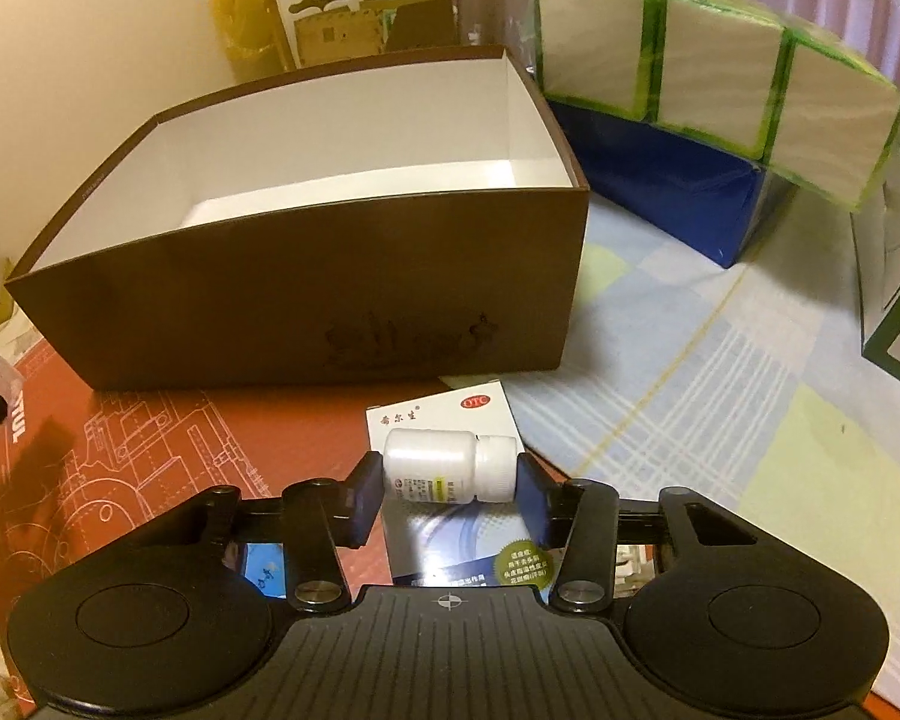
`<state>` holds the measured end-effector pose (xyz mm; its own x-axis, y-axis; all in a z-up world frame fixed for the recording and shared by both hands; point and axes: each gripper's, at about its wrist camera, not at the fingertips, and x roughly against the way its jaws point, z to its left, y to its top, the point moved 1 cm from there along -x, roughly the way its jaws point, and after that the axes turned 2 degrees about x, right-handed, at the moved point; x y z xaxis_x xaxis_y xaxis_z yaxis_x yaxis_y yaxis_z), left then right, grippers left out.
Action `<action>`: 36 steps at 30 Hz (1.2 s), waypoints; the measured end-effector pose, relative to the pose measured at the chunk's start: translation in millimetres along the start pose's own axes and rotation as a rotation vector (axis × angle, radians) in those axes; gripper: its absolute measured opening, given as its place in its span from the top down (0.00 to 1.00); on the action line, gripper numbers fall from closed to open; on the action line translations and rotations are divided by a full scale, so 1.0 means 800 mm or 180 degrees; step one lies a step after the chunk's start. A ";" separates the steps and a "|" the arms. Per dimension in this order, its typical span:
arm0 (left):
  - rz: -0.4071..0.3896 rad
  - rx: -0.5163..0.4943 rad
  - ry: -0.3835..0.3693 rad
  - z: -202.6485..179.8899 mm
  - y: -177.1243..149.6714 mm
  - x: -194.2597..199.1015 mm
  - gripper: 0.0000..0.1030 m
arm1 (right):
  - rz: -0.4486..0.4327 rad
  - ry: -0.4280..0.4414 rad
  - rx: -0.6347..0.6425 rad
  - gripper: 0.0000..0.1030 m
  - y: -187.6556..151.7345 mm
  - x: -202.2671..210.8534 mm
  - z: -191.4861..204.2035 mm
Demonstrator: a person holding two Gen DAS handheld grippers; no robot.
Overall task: Organize rigid objects
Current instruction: 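Carry the blue pack with the left gripper while the right gripper carries the white bottle to the brown box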
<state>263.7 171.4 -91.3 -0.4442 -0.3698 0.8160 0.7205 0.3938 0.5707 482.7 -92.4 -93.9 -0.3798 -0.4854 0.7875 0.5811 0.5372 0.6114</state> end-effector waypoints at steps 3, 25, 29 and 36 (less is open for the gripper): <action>-0.0034 0.0008 0.0003 0.003 0.007 0.009 0.46 | -0.0012 0.0036 -0.0007 0.58 0.002 0.007 0.000; -0.0548 -0.0191 -0.0492 -0.079 0.170 0.026 0.46 | -0.0476 0.0507 0.0195 0.58 0.150 0.033 0.034; -0.0422 -0.0154 -0.0561 -0.101 0.185 -0.002 0.46 | -0.0371 0.0505 0.0266 0.58 0.164 0.006 0.039; -0.0041 -0.0048 -0.0653 -0.125 0.198 -0.064 0.46 | 0.0023 0.0436 0.0364 0.58 0.168 -0.055 0.035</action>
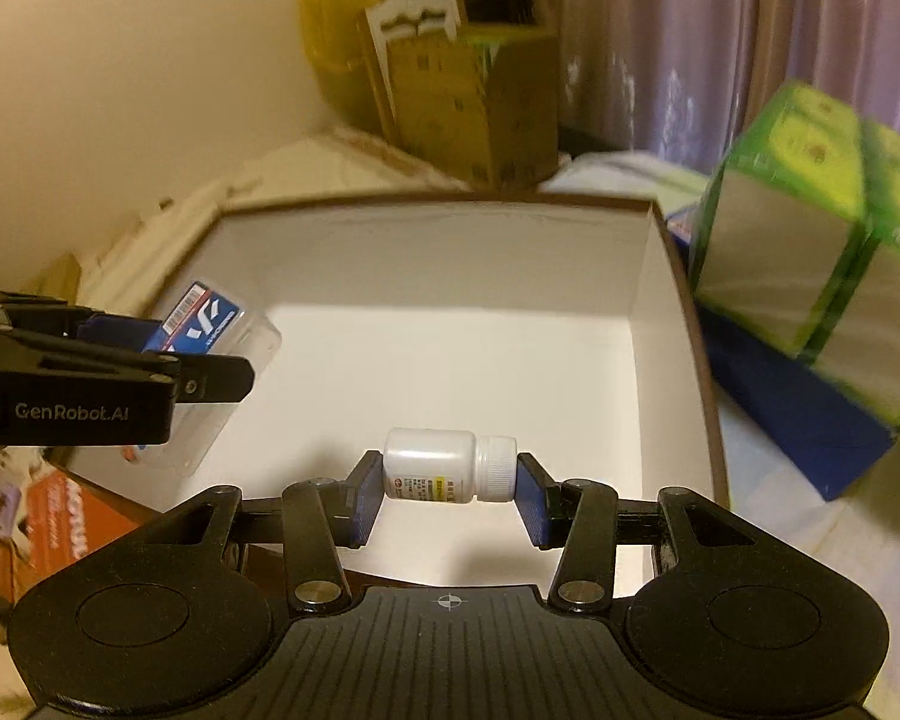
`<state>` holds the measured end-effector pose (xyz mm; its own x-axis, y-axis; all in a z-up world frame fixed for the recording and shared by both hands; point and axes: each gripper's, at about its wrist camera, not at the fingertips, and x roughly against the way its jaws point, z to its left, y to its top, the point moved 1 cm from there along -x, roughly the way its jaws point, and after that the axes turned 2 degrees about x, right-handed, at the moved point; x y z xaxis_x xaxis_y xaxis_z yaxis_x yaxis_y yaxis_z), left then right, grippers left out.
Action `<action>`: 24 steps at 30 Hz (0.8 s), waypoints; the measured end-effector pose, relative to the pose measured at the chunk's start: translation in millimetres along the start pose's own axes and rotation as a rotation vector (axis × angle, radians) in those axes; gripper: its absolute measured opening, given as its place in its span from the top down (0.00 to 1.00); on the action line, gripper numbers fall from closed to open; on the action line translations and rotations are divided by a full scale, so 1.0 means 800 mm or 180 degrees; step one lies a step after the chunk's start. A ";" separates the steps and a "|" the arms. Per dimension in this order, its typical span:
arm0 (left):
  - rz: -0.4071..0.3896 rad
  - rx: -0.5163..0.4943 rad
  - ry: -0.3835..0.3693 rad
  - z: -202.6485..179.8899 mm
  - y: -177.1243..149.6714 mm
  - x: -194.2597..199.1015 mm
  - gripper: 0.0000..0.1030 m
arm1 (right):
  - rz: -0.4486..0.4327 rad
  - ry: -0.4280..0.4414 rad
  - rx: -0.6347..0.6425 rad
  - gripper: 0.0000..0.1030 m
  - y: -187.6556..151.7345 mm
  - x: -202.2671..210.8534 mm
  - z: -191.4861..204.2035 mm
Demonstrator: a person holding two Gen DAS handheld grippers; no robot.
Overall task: Organize rigid objects
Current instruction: 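Carry the blue pack with the left gripper while the right gripper carries the white bottle to the brown box, then open both grippers to drop the pack and bottle into the box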
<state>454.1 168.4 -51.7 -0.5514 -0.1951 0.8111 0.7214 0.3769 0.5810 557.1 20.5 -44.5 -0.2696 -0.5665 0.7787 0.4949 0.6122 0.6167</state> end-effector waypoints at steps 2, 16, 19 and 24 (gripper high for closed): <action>0.0128 0.0072 -0.0030 0.002 -0.002 -0.017 0.46 | 0.0097 -0.0003 0.0005 0.58 -0.002 -0.012 -0.005; 0.0443 0.0206 -0.0154 0.008 -0.006 -0.050 0.38 | 0.0314 0.0070 -0.0167 0.47 0.005 -0.038 -0.027; 0.0373 0.0143 -0.0160 0.011 -0.004 -0.041 0.38 | 0.0250 0.0034 -0.0190 0.40 0.006 -0.027 -0.027; 0.0206 0.0066 -0.0182 0.016 -0.004 -0.018 0.38 | 0.0099 0.0006 -0.0282 0.37 0.001 0.005 -0.025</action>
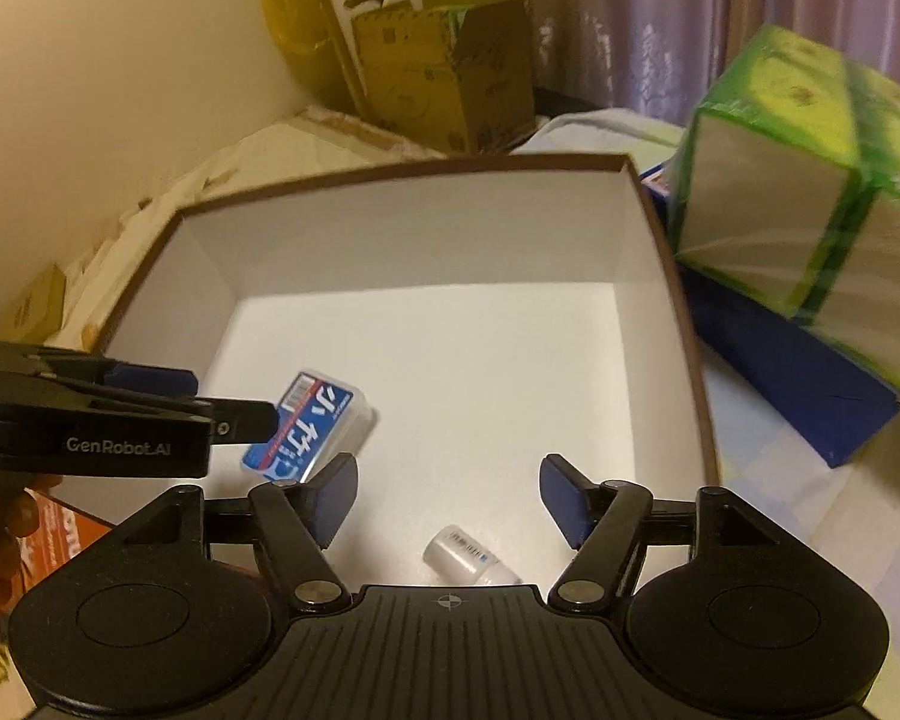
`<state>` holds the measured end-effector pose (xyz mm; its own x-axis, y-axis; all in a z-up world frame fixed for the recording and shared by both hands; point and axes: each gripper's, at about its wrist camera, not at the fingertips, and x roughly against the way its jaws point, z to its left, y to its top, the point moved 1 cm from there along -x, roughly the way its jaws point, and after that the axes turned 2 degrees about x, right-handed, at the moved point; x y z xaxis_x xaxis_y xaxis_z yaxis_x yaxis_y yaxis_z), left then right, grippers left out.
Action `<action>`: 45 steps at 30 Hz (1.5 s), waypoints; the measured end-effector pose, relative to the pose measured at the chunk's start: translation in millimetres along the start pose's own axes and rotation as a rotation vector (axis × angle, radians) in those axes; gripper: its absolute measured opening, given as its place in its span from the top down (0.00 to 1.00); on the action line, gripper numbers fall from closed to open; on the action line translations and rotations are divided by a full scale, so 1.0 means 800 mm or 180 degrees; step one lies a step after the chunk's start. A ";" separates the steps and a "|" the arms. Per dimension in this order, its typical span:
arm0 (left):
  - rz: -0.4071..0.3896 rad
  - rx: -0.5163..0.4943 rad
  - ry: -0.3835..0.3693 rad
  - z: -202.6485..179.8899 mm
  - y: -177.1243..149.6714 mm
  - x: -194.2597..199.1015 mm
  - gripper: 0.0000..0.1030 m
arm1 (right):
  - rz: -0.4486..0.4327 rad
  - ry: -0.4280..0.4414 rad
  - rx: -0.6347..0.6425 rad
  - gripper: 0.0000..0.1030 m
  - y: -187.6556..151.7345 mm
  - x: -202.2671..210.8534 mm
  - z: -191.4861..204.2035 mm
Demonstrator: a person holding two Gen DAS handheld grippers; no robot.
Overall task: Organize rigid objects
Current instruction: 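Open both grippers to drop the pack and bottle into the box, then withdraw both grippers from the box back toward the table items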
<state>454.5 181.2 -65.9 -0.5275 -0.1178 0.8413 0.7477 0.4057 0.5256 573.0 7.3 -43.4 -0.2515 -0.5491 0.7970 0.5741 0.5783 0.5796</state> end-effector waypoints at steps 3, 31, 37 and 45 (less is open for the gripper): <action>-0.0095 -0.0049 0.0007 0.001 -0.001 0.016 0.38 | -0.0104 0.0005 -0.0048 0.36 -0.002 0.021 0.000; -0.0598 -0.0635 -0.0310 0.001 -0.117 0.186 0.39 | -0.1075 -0.0205 -0.0651 0.36 -0.121 0.223 0.047; -0.0512 -0.0695 -0.0375 0.003 -0.148 0.193 0.39 | -0.1110 -0.0221 -0.0723 0.36 -0.158 0.243 0.061; -0.0407 -0.0762 -0.0453 -0.002 -0.176 0.193 0.39 | -0.1050 -0.0256 -0.0759 0.36 -0.191 0.253 0.074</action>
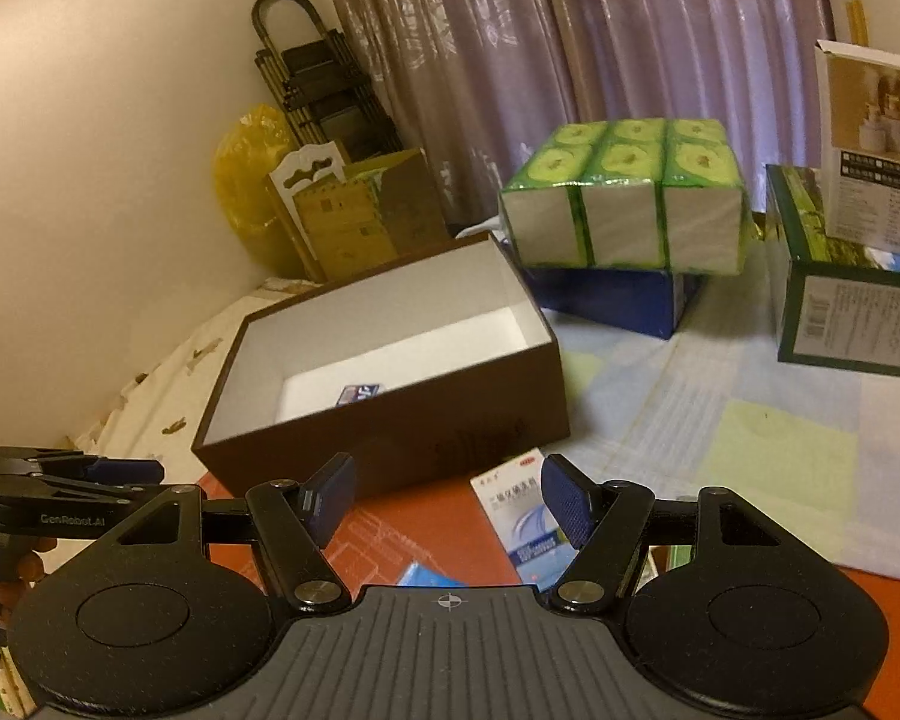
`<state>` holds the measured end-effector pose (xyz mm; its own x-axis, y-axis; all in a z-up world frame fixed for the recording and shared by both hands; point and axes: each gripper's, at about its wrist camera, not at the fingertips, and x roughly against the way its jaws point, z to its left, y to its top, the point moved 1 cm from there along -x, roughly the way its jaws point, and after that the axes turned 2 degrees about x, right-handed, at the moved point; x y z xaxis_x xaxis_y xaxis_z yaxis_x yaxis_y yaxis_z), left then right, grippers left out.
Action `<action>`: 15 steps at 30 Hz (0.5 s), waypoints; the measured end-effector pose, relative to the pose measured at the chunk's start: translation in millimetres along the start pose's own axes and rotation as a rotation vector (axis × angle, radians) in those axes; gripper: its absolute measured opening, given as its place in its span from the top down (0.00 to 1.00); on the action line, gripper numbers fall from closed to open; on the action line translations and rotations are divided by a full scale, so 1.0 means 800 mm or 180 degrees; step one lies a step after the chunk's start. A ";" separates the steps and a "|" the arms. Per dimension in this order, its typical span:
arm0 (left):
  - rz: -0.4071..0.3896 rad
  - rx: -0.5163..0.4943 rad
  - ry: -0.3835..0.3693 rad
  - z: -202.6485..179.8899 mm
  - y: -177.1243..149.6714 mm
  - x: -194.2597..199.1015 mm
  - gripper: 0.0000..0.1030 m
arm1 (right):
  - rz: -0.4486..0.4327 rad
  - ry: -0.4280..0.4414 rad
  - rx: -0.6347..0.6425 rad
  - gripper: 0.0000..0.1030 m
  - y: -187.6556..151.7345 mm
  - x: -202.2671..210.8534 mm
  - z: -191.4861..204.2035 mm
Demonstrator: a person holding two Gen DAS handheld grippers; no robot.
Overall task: Organize rigid objects
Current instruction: 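Withdraw both grippers from the box back toward the table items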
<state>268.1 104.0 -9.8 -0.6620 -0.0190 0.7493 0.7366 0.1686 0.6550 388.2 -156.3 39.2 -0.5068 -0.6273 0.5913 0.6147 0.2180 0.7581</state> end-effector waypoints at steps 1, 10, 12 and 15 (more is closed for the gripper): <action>0.0006 -0.0016 -0.0013 -0.002 -0.003 0.001 0.39 | 0.0004 -0.0005 -0.0001 0.36 -0.002 0.001 0.001; 0.0084 -0.0217 -0.0002 -0.019 -0.028 -0.004 0.39 | 0.0122 -0.0053 -0.0019 0.36 -0.029 0.005 0.005; 0.0100 -0.0265 0.0004 -0.022 -0.035 -0.008 0.39 | 0.0182 -0.0077 -0.0029 0.36 -0.037 0.004 0.004; 0.0133 -0.0332 -0.0051 -0.025 -0.043 -0.012 0.39 | 0.0281 -0.0093 -0.0061 0.36 -0.052 0.003 0.004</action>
<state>251.6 78.9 -37.5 -0.6319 0.0017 0.7750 0.7734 0.0655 0.6305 359.8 -164.5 10.1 -0.4674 -0.5841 0.6636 0.6689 0.2571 0.6975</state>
